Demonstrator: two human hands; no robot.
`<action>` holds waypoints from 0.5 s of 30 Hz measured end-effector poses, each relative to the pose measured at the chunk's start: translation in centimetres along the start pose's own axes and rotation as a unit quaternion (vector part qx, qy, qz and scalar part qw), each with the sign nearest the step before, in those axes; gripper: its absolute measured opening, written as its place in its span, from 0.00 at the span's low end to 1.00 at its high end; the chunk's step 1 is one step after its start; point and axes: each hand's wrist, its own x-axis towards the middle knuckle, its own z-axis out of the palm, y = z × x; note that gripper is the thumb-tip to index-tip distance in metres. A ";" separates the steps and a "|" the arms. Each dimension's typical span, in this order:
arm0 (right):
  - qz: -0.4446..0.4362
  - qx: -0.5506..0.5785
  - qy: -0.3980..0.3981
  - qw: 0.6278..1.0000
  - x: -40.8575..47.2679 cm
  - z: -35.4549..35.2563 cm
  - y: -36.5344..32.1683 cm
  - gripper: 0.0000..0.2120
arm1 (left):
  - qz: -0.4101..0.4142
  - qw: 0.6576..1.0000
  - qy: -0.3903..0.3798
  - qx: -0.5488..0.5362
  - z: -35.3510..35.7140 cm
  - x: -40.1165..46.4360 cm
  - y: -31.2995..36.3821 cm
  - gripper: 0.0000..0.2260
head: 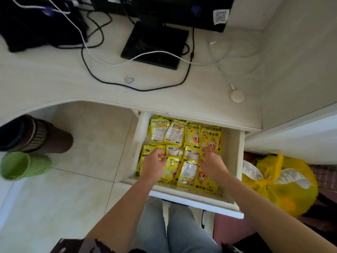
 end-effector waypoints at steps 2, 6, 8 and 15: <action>-0.046 -0.039 0.003 0.998 -0.3 0.2 -2.4 0.20 | -0.004 1.000 0.019 -0.011 -2.0 -0.5 -0.6 0.10; -0.134 -0.116 0.002 0.984 -1.2 1.6 -7.3 0.19 | -0.004 0.998 0.060 -0.013 -5.7 -1.6 -2.7 0.11; -0.168 -0.159 -0.003 0.973 -1.7 2.7 -9.6 0.18 | -0.006 0.996 0.085 0.022 -7.6 -2.4 -4.0 0.12; -0.271 -0.251 -0.026 0.929 -4.1 8.7 -17.5 0.18 | -0.027 0.990 0.130 0.053 -13.9 -4.9 -11.5 0.13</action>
